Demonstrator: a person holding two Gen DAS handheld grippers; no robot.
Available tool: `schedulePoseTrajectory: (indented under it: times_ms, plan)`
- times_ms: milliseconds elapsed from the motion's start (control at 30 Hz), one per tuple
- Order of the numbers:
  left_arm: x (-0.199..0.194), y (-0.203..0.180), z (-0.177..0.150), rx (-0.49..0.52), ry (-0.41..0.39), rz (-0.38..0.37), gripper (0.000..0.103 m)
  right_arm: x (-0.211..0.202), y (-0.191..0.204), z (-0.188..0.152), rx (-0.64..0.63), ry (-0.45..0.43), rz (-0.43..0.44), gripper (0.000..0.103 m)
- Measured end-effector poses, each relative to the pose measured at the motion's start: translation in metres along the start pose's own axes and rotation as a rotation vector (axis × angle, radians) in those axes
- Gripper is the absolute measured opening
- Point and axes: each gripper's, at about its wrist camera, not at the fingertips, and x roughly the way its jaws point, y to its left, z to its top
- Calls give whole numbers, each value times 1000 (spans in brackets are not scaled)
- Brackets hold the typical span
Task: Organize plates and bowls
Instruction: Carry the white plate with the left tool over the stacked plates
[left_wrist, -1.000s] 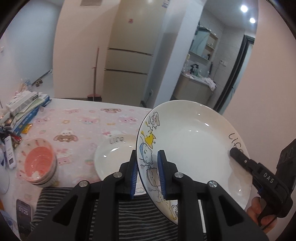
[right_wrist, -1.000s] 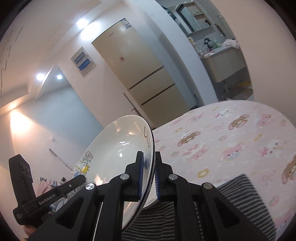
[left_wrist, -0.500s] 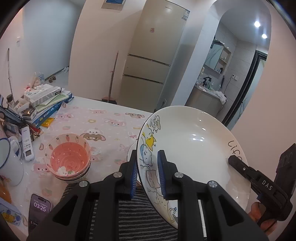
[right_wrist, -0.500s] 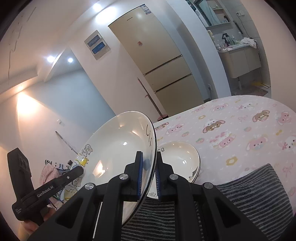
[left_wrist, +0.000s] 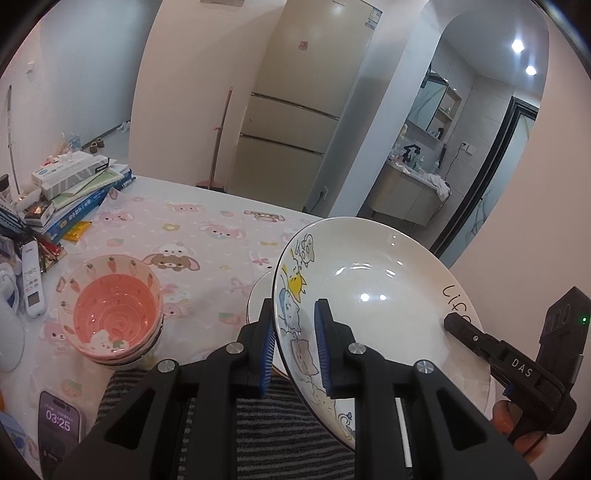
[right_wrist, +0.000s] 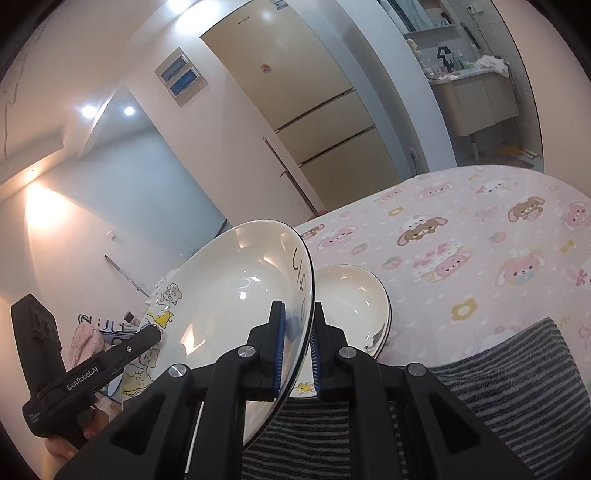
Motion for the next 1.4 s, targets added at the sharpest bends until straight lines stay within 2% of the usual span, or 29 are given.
schedulePoseTrajectory:
  times_ms: [233,800,933,1100,1400]
  plan:
    - [31,3,-1,-11,43,-10,17,17,-14,2,9,16,-40,14]
    - [90,28,-31,-36,169,-5,17,71,-49,-23,66,177,-123,15]
    - [98,32,-38,-38,188,2,17,77,-47,-27,49,191,-146,15]
    - [103,34,-41,-14,189,34,17,85,-48,-32,48,221,-155,15]
    - [105,35,-43,-13,176,37,17,91,-52,-32,61,243,-157,16]
